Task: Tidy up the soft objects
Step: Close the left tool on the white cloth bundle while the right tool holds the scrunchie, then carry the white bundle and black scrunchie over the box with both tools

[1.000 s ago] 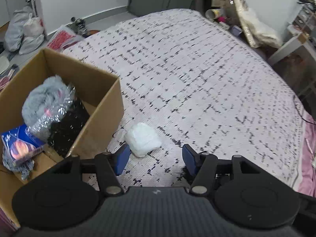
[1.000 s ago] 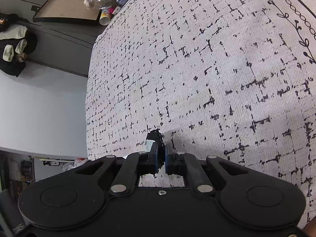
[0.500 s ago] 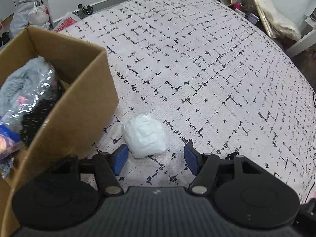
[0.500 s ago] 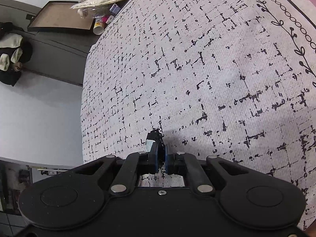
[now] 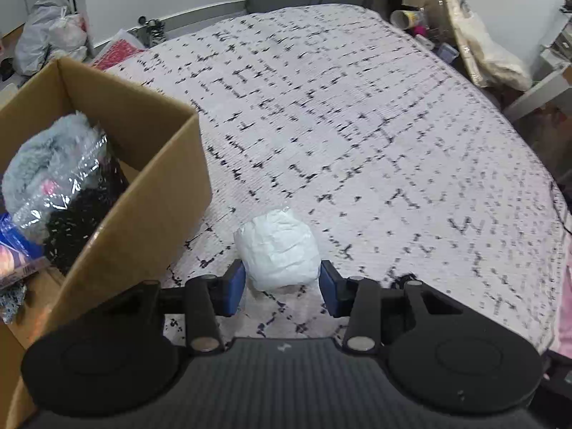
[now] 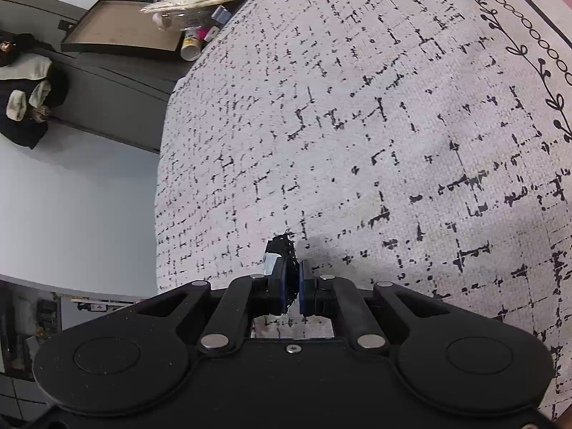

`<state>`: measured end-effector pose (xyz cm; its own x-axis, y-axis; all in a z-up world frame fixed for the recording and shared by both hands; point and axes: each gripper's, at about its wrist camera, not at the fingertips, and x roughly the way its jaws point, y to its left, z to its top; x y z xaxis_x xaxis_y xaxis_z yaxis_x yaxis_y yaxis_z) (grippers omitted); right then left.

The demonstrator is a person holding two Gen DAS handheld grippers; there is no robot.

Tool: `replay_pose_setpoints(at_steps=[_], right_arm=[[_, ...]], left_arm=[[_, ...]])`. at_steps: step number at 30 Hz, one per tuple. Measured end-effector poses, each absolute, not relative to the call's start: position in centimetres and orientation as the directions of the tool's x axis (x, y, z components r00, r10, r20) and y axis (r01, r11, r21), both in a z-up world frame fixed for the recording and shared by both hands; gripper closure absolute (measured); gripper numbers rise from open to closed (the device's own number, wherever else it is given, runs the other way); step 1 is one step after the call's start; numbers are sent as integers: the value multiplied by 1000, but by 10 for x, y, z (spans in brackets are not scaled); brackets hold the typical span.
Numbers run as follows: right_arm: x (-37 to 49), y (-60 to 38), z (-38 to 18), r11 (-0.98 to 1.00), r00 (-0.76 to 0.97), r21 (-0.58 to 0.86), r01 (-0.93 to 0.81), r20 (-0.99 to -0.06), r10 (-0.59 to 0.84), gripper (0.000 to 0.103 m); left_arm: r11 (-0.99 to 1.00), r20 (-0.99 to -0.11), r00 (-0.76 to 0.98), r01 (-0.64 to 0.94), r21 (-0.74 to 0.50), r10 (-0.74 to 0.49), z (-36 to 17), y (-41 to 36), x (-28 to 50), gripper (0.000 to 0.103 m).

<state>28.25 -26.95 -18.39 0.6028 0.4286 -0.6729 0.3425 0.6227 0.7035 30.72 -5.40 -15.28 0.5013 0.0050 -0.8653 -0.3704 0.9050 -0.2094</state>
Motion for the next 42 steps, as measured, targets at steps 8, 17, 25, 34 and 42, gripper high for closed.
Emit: replay_pose_setpoints(at_steps=[8, 17, 25, 34, 42], right_arm=[[280, -266, -165, 638, 647, 729, 247, -614, 452, 96], [277, -258, -140, 665, 685, 737, 124, -548, 480, 96], [273, -250, -125, 672, 690, 738, 57, -516, 508, 96], [265, -236, -107, 673, 688, 739, -41, -467, 555, 96], [260, -219, -99, 669, 668, 735, -111, -443, 598, 96]], left_arm=[[927, -833, 554, -307, -217, -11, -119, -50, 293, 60], [949, -798, 603, -236, -208, -25, -81, -40, 276, 60], [951, -779, 627, -222, -214, -29, -55, -24, 259, 59], [947, -758, 652, -236, -218, -12, -36, 2, 238, 59], [938, -755, 656, -265, -226, 3, -31, 28, 221, 59]])
